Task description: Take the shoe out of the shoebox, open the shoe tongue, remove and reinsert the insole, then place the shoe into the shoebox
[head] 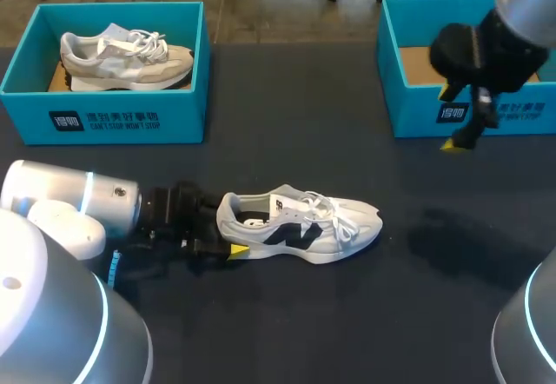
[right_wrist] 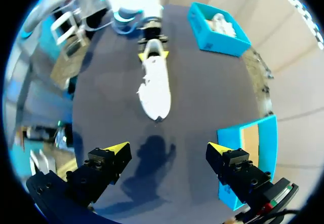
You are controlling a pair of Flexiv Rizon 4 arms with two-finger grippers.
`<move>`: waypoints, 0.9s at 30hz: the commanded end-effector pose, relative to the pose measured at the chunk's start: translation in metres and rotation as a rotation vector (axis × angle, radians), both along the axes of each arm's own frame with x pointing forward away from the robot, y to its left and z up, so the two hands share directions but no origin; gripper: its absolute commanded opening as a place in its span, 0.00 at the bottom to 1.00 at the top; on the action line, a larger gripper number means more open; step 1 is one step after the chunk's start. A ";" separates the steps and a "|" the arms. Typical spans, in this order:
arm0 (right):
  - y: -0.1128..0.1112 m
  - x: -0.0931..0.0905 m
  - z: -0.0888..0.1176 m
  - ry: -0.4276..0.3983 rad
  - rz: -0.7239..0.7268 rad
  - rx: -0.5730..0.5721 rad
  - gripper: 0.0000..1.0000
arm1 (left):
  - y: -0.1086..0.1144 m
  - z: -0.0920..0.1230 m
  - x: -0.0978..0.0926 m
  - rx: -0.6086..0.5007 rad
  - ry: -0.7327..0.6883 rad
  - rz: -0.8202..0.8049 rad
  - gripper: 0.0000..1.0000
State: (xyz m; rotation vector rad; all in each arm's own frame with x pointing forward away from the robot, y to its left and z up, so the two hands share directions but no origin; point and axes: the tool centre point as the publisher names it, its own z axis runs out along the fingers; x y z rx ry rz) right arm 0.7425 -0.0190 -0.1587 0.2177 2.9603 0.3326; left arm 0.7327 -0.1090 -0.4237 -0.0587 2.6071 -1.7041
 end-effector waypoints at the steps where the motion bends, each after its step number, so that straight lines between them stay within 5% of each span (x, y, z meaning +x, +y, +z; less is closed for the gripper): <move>1: 0.031 0.001 0.007 -0.039 -0.276 -0.004 1.00 | 0.001 -0.001 0.003 0.004 0.001 -0.002 0.00; 8: 0.077 0.006 0.013 0.009 -0.560 -0.009 1.00 | 0.001 -0.001 0.003 0.004 0.001 -0.002 0.00; 17: 0.129 0.001 -0.002 0.045 -0.927 0.103 1.00 | 0.001 -0.001 0.003 0.004 0.001 -0.002 0.00; 18: 0.137 0.001 -0.002 -0.003 -0.906 0.120 1.00 | 0.001 -0.001 0.003 0.004 0.001 -0.002 0.00; 27: 0.137 0.001 -0.002 -0.003 -0.906 0.120 1.00 | 0.001 -0.001 0.003 0.004 0.001 -0.002 0.00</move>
